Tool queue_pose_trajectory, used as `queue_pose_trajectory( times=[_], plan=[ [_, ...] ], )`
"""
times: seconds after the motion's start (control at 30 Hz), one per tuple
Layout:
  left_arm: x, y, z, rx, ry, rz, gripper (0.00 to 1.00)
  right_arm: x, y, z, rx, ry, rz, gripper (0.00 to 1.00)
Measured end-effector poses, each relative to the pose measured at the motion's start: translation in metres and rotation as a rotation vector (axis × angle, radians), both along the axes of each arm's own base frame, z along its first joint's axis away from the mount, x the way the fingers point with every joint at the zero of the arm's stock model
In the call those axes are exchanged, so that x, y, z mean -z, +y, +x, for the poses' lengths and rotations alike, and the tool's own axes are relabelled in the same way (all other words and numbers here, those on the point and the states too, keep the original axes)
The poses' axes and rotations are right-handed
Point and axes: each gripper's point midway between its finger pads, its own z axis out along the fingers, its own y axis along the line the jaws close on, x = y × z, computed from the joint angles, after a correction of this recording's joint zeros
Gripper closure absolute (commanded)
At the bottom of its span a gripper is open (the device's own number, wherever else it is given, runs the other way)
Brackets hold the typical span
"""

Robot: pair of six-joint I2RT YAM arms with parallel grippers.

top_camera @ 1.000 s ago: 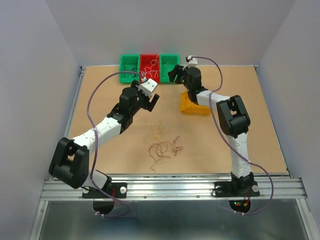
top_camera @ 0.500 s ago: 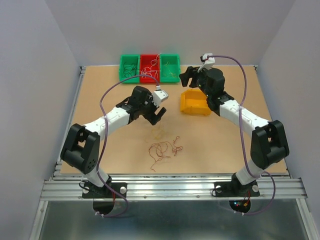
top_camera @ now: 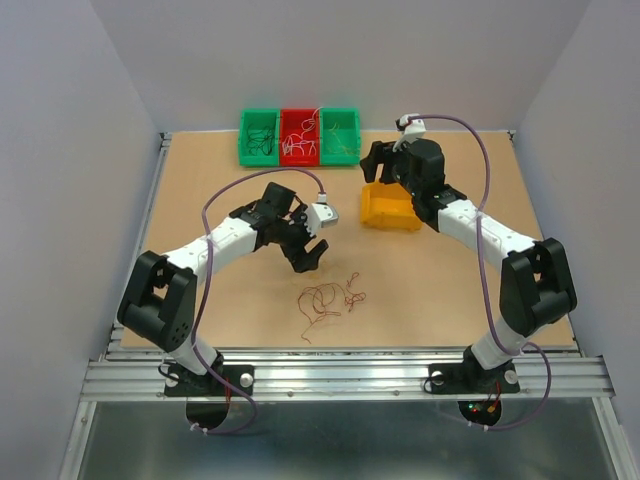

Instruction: Untangle the cables

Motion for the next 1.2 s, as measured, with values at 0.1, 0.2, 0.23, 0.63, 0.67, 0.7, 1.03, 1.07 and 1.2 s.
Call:
queue_pose_trajectory(
  times=[0.1,0.2,0.23,0.63,0.67,0.7,1.03,1.07,1.2],
  plan=[
    [0.001,0.0,-0.002,0.01,0.004,0.004,0.2,0.001,0.0,0.0,0.0,0.002,-0.001,0.21],
    [0.003,0.001,-0.004,0.018,0.01,0.012,0.27,0.003,0.0,-0.001,-0.001,0.005,-0.006,0.21],
    [0.006,0.0,-0.005,0.022,0.016,0.017,0.28,0.004,-0.001,-0.001,-0.001,0.007,-0.008,0.21],
    [0.045,0.001,-0.009,0.019,0.094,0.094,0.98,0.011,0.003,-0.006,-0.042,0.015,-0.03,0.24],
    [0.036,0.0,-0.005,0.011,0.06,0.077,0.99,0.012,0.006,-0.008,-0.063,0.016,-0.033,0.23],
    [0.029,-0.001,-0.003,0.007,0.031,0.061,0.99,0.014,0.01,-0.012,-0.095,0.019,-0.034,0.23],
    [-0.105,0.009,0.007,-0.107,-0.425,-0.228,1.0,0.009,0.061,-0.06,-0.539,-0.022,-0.031,0.11],
    [-0.113,0.012,0.007,-0.126,-0.457,-0.247,1.0,0.008,0.068,-0.068,-0.605,-0.035,-0.027,0.08],
    [-0.121,0.017,0.011,-0.17,-0.498,-0.27,1.0,0.001,0.088,-0.1,-0.851,-0.09,0.011,0.07]
  ],
)
